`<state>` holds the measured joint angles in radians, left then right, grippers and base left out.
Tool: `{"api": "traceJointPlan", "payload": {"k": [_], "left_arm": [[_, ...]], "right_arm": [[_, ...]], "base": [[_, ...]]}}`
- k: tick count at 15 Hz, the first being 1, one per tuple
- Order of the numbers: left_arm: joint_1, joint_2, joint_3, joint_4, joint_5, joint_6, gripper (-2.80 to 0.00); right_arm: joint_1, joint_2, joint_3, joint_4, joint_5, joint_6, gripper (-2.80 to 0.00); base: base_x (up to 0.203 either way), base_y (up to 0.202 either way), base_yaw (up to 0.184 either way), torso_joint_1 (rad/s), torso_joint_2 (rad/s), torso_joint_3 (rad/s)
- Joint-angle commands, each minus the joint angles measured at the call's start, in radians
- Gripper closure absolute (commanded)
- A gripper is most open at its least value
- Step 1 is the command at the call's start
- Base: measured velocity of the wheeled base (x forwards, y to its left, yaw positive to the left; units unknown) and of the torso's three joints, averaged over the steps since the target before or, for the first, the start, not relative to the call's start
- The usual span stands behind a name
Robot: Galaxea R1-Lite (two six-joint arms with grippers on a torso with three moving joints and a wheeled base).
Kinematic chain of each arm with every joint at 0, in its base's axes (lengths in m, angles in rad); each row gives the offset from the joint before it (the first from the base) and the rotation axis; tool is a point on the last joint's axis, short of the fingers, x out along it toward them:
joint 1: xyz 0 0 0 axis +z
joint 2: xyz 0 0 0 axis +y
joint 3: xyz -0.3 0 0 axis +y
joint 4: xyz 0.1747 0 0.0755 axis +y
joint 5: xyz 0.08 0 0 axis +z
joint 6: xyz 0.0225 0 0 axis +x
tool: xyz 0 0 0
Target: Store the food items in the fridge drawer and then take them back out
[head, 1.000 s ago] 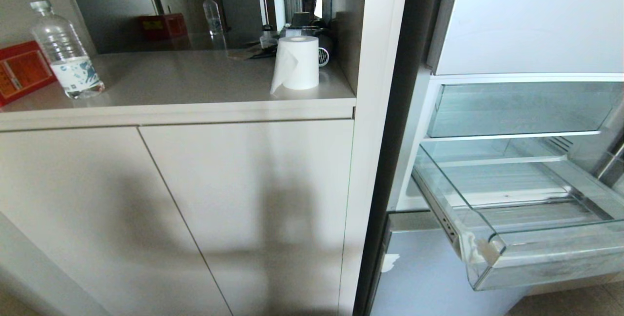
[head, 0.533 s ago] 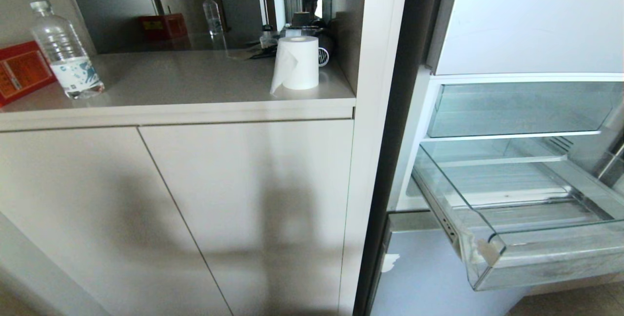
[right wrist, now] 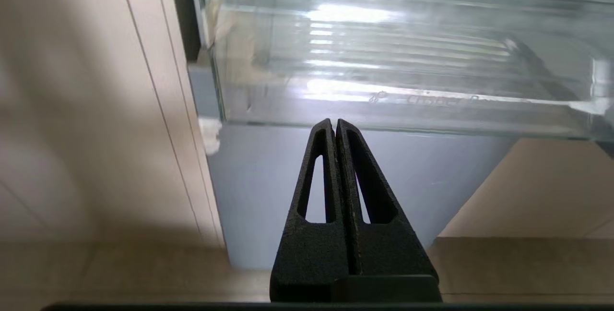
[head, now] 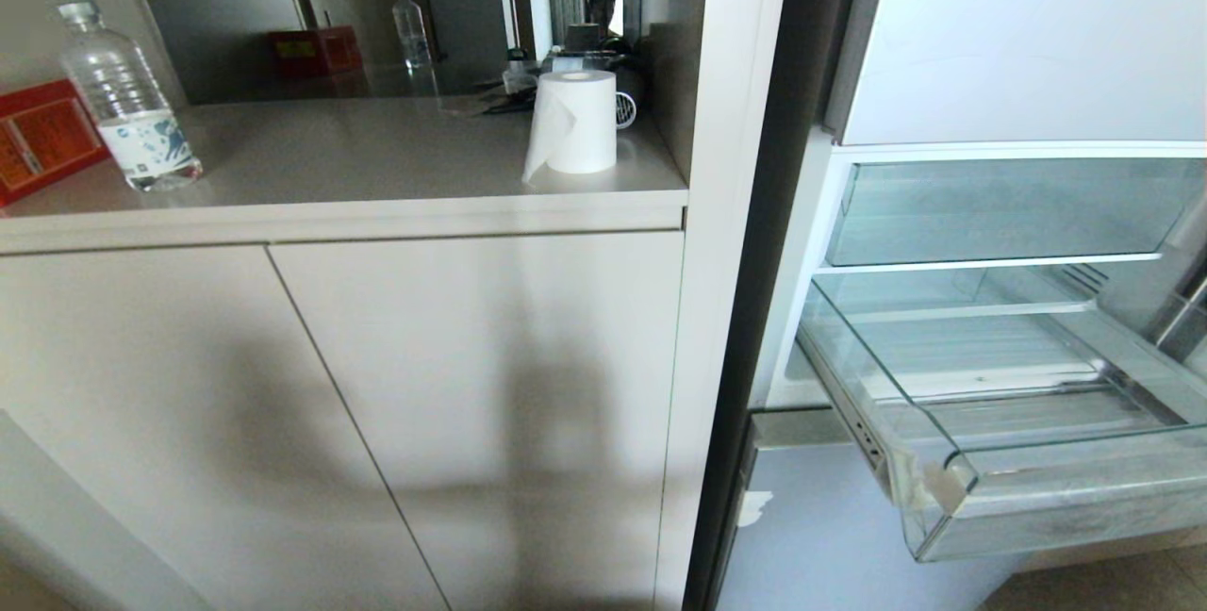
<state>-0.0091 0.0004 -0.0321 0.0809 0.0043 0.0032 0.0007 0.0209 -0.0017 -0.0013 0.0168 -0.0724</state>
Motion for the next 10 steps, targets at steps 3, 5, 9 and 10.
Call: {"api": "traceJointPlan", "payload": {"k": [3, 5, 9, 10], "left_arm": [[0.0, 0.0, 0.0, 0.0, 0.0, 0.0, 0.0], [0.0, 0.0, 0.0, 0.0, 0.0, 0.0, 0.0], [0.0, 0.0, 0.0, 0.0, 0.0, 0.0, 0.0], [0.0, 0.0, 0.0, 0.0, 0.0, 0.0, 0.0]], "right_arm": [[0.002, -0.021, 0.002, 0.006, -0.001, 0.0, 0.0], [0.002, -0.021, 0.002, 0.006, -0.001, 0.001, 0.0], [0.002, -0.022, 0.002, 0.006, -0.003, 0.011, 0.0], [0.002, -0.021, 0.002, 0.004, -0.003, 0.016, 0.0]], "base": [[0.0, 0.0, 0.0, 0.0, 0.0, 0.0], [0.0, 0.003, -0.027, 0.001, 0.0, 0.001], [0.001, 0.005, -0.153, 0.002, 0.0, 0.003], [0.0, 0.005, -0.176, 0.002, 0.01, 0.002]]}}
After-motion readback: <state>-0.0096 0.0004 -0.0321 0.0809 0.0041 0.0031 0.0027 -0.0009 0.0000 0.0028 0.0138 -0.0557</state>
